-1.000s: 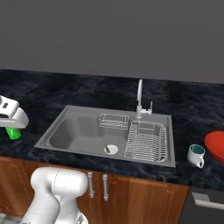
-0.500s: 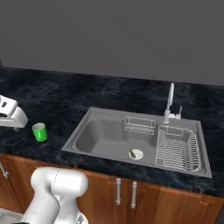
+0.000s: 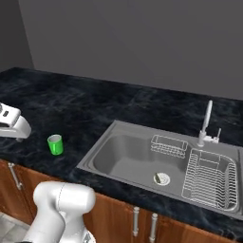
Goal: Clear the mugs and bowl far away from the sink.
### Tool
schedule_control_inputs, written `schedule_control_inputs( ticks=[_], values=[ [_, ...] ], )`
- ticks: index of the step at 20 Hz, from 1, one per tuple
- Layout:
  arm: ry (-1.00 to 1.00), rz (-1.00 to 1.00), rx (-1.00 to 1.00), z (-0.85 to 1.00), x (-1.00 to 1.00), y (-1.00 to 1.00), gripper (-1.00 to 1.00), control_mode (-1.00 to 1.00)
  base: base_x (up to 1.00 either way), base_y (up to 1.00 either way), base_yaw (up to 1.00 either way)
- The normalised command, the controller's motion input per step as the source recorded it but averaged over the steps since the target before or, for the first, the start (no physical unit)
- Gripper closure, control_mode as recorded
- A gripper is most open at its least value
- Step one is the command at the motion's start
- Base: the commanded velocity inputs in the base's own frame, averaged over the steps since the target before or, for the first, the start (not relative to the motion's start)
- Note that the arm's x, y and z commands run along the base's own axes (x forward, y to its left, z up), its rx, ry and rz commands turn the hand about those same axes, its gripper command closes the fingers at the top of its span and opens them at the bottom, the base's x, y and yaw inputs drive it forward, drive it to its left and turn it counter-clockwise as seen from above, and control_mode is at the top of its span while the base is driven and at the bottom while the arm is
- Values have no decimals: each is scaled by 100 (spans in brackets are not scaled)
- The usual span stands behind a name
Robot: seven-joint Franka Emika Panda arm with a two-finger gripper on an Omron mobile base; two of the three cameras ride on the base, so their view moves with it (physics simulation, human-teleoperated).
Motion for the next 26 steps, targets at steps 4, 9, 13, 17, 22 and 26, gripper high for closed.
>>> schedule_control_inputs(
  ticks=[4,9,13,17,22,26],
  values=[
    [0,0,0,0,0,0,-100,100,47,-15,12],
    [0,0,0,0,0,0,-100,100,61,-15,5],
    [0,0,0,0,0,0,-100,100,60,-17,9],
    [0,0,0,0,0,0,-100,100,53,-30,23],
    [8,9,4,0,16,-11,-100,-100,25,-17,15],
    [13,17,4,-7,44,-22,-100,-100,0,0,0]
  ],
)
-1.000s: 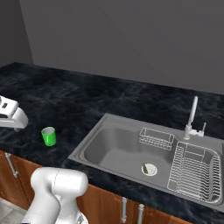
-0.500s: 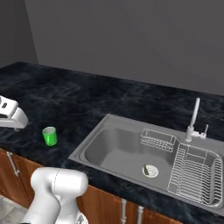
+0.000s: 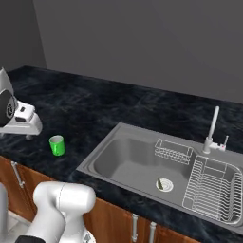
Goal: Clear the mugs and bowl far away from the sink.
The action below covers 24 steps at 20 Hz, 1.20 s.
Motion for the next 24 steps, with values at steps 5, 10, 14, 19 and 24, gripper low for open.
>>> schedule_control_inputs(
  ticks=[5,10,14,19,24],
  values=[
    [5,9,0,-15,37,-11,-100,-100,0,0,0],
    [2,4,0,-25,25,0,-100,-100,0,0,0],
    [4,4,0,-40,23,0,-100,-100,0,0,0],
    [3,6,0,-43,21,0,-100,-100,0,0,0],
    [3,6,0,-39,20,-1,-100,-100,0,0,0]
  ],
)
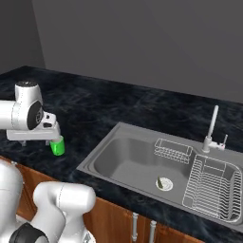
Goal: Clear the mugs and bowl far away from the sink.
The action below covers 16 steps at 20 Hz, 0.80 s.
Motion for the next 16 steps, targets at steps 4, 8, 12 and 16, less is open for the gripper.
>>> schedule_control_inputs(
  ticks=[4,8,12,16],
  values=[
    [2,5,0,-43,19,0,-100,-100,0,0,0],
    [1,4,0,-40,24,0,-100,-100,0,0,0],
    [1,3,0,-27,28,0,-100,-100,0,0,0],
    [0,1,0,-26,35,1,-100,-100,0,0,0]
  ],
)
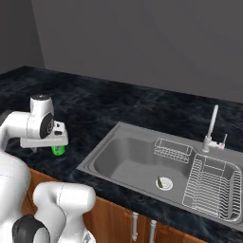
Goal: Clear the mugs and bowl far away from the sink.
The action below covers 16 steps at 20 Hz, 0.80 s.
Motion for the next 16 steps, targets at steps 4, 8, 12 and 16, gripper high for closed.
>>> schedule_control_inputs(
  ticks=[4,8,12,16],
  values=[
    [0,0,-1,-22,40,3,-100,-100,0,0,0],
    [0,0,-1,-19,35,9,-100,-100,0,0,0],
    [1,0,0,-19,30,12,-100,-100,0,0,0],
    [2,0,0,-15,21,14,-100,-100,0,0,0]
  ],
)
